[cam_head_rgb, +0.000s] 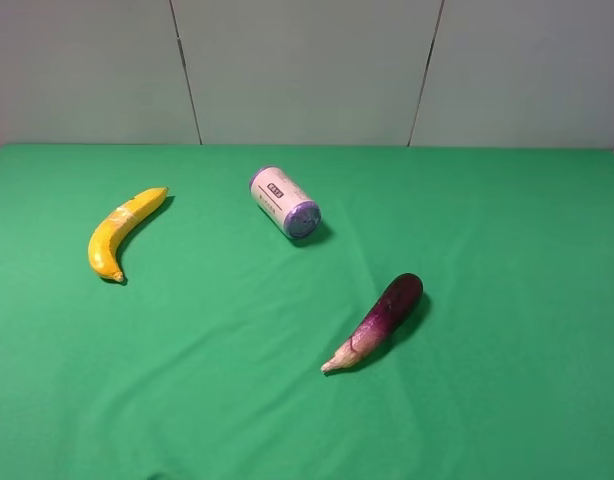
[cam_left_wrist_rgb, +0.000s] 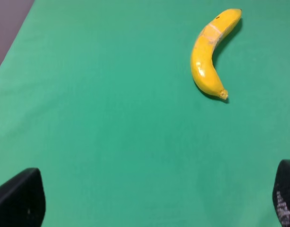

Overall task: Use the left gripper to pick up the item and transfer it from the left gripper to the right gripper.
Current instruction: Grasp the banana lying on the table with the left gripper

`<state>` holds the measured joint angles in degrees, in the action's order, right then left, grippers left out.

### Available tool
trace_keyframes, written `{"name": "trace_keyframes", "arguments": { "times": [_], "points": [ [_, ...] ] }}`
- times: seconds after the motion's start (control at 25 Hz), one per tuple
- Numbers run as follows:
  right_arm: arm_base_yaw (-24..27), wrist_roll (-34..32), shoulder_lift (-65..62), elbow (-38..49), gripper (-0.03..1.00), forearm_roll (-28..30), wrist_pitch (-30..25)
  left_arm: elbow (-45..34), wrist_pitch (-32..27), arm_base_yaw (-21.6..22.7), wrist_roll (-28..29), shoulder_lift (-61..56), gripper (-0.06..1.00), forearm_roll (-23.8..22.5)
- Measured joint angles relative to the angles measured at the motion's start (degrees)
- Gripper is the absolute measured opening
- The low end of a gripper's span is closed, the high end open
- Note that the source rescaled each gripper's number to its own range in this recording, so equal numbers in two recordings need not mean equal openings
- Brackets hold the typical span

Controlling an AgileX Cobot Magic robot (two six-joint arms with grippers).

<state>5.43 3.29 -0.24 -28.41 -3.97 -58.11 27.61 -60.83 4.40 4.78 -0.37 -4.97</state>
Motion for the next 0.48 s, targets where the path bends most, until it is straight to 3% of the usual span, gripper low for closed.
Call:
{"name": "trace_keyframes", "arguments": {
  "times": [0.2,0.48],
  "points": [
    [0.0,0.0,0.0,0.0,1.0,0.0,0.0,2.6,-3.1,0.0,0.4,3.0,0.94,-0.6],
    [0.0,0.0,0.0,0.0,1.0,0.0,0.0,10.5,-4.6,0.0,0.4,16.0,0.94,-0.8]
  ]
}}
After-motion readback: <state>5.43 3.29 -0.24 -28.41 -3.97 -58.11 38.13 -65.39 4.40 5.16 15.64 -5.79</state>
